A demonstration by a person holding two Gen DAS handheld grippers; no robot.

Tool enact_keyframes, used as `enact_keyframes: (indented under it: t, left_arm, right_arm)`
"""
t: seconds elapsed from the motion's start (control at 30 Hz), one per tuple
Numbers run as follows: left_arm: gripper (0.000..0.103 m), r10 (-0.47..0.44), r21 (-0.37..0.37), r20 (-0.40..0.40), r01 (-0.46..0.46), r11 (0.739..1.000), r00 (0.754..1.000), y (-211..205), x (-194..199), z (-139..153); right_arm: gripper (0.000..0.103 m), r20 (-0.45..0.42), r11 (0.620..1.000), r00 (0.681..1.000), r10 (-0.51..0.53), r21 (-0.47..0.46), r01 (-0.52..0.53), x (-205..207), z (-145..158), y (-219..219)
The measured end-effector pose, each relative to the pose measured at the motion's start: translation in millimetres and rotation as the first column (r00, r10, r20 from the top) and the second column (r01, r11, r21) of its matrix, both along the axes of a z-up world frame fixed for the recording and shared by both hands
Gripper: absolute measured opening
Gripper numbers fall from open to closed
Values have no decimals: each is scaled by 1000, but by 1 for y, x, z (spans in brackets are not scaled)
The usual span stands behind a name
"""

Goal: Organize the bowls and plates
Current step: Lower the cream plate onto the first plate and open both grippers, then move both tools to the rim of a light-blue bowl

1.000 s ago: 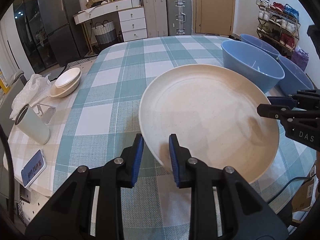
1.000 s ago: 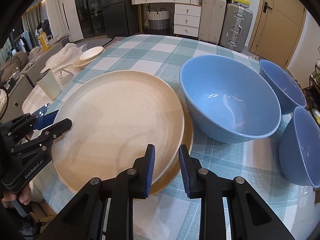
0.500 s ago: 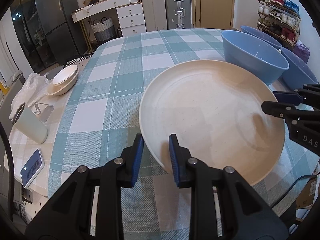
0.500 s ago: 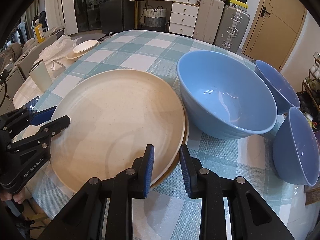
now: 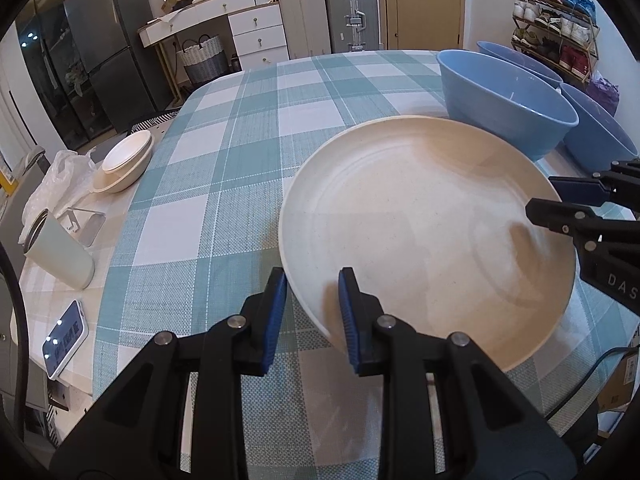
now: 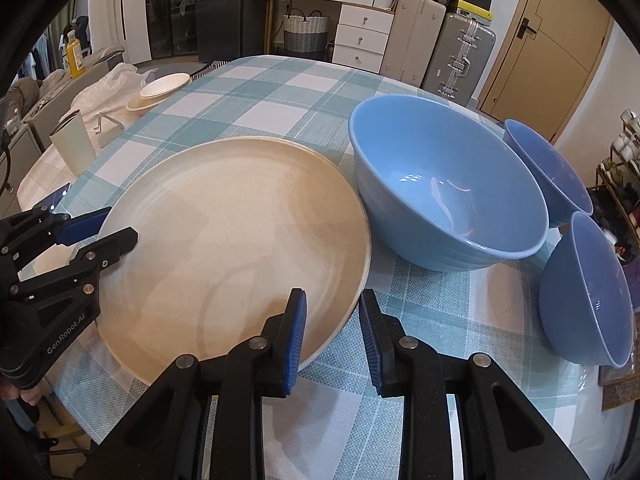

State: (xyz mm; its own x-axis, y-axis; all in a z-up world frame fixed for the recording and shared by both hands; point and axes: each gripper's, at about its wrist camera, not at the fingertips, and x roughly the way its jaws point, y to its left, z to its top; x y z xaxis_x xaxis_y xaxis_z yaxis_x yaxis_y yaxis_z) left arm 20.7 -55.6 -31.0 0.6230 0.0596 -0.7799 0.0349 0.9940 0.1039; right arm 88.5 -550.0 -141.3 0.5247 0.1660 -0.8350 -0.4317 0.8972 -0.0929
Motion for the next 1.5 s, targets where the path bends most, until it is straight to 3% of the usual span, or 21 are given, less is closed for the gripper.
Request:
enact_keyframes:
  t: [0.1,0.23,0.3,0.33,0.37,0.6,0.7,1.1,1.5]
  left_arm:
    - [27,-4,-8,-4,4,1000,1000,0,-1,1]
    - [46,-37,-34,3,37,999,999,-1,-4,5]
    - [59,-42,-40,17,43,998,999,-2,-8,11]
    - [71,-42,-43,28,43,998,999,-3,-10,15]
    - [75,-44,-44,39,46,998,998,-4,-13,19]
    - [83,-70,-65,90,76,995,994,-14,-23,46]
    - [102,-80,-60,107,87,994,991,-22,-24,56]
    - [101,-139,-76,157,152,985,978,-62,-11,95]
    - [101,-183,-128,181,208,970,966,-103,33,134]
  right_arm:
    - [28,-9,1000,1000,1,22,-1,1,1,-4]
    - [34,-10,999,1000,15,48,-14,0,4,-7]
    - [53,0,997,1000,18,71,-18,-2,8,-10]
    - [58,4,996,1000,18,83,-18,-3,10,-12]
    - [65,3,995,1000,23,97,-23,-4,12,-13]
    - [93,28,982,999,40,182,-44,-14,34,-29]
    - [100,49,976,998,33,214,-43,-18,47,-38]
    - [102,131,962,990,-50,272,13,-17,97,-94]
    - [102,181,947,967,-181,297,122,6,141,-171]
